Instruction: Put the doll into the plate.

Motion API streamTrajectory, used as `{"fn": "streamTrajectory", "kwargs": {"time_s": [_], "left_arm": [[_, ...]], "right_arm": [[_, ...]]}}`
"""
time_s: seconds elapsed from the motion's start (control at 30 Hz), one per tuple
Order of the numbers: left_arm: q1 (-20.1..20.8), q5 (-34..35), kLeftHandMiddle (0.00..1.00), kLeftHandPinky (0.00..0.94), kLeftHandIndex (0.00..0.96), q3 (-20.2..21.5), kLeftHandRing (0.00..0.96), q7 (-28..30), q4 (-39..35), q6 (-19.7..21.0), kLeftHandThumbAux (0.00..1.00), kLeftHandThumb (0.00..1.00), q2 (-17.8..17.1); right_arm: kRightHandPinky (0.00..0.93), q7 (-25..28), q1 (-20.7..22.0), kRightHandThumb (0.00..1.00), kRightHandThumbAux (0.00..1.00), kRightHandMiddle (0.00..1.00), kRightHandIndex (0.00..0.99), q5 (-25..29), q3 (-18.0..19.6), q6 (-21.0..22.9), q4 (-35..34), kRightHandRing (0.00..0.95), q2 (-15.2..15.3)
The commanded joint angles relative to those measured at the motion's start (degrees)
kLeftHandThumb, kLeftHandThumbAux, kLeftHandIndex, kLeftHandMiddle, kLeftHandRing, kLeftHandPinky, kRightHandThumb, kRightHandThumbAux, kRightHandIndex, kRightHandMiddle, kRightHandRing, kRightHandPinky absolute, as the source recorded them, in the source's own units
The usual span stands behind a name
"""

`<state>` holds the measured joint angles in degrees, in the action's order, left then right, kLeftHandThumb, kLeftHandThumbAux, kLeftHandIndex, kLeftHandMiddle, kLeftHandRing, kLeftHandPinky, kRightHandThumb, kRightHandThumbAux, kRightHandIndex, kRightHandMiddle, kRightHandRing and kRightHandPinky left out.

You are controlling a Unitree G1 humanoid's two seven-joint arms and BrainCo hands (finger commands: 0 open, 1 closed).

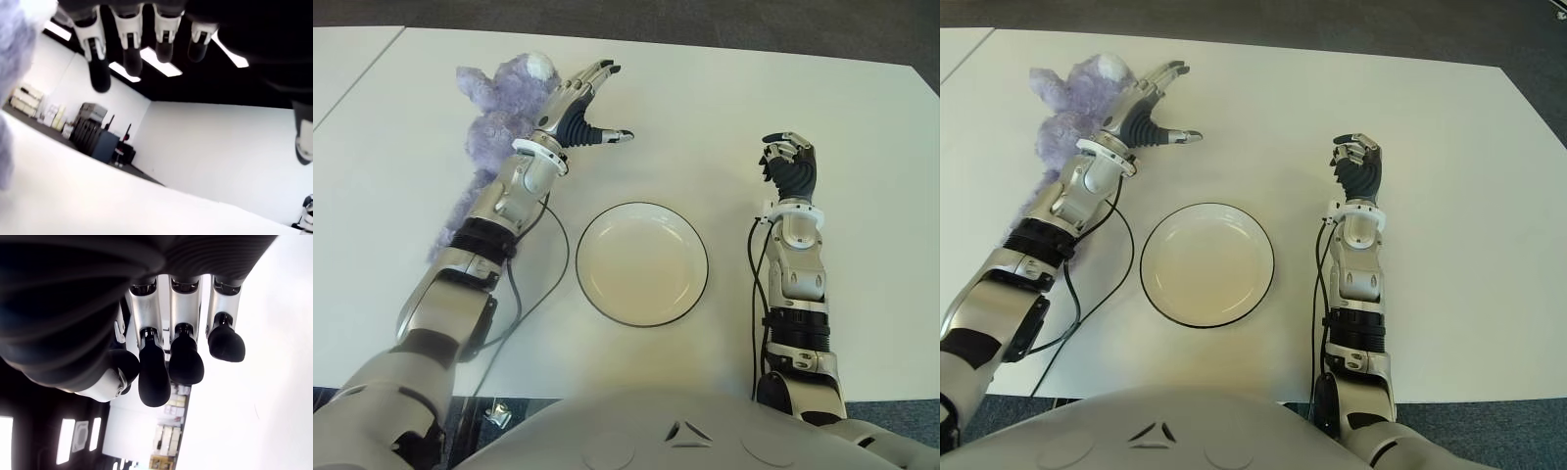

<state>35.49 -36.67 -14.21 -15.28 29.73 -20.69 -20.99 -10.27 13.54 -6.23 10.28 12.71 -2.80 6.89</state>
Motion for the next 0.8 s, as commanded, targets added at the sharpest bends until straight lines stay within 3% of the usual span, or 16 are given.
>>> {"fn": "streamTrajectory", "kwargs": {"time_s": [0.03,0.1,0.4,0.8], "left_arm": [[-5.1,-5.9,0.021,0.169,0.011,1.3,0.09,-10.1,-5.8,4.9,0.495,0.003,-0.3],[-7.0,-8.0,0.024,0.163,0.021,2.0,0.083,-13.6,-8.7,8.1,0.5,0.019,0.2],[-10.5,-13.0,0.006,0.089,0.032,3.4,0.034,-19.6,-15.5,20.3,0.484,0.099,3.0],[-10.7,-15.7,0.0,0.001,0.026,4.1,0.0,-23.4,-19.2,28.3,0.387,0.136,3.4]], "right_arm": [[0.769,0.4,-0.5,0.717,0.713,0.717,0.436,0.6,0.1,0.6,0.1,0.752,-0.1],[0.766,0.5,-0.6,0.717,0.713,0.717,0.436,0.6,0.0,0.5,0.1,0.751,-0.1],[0.759,1.1,-0.1,0.717,0.713,0.714,0.435,0.9,0.1,0.1,1.2,0.747,0.1],[0.759,2.3,0.1,0.717,0.714,0.71,0.435,1.2,-0.2,-1.1,2.4,0.745,0.8]]}}
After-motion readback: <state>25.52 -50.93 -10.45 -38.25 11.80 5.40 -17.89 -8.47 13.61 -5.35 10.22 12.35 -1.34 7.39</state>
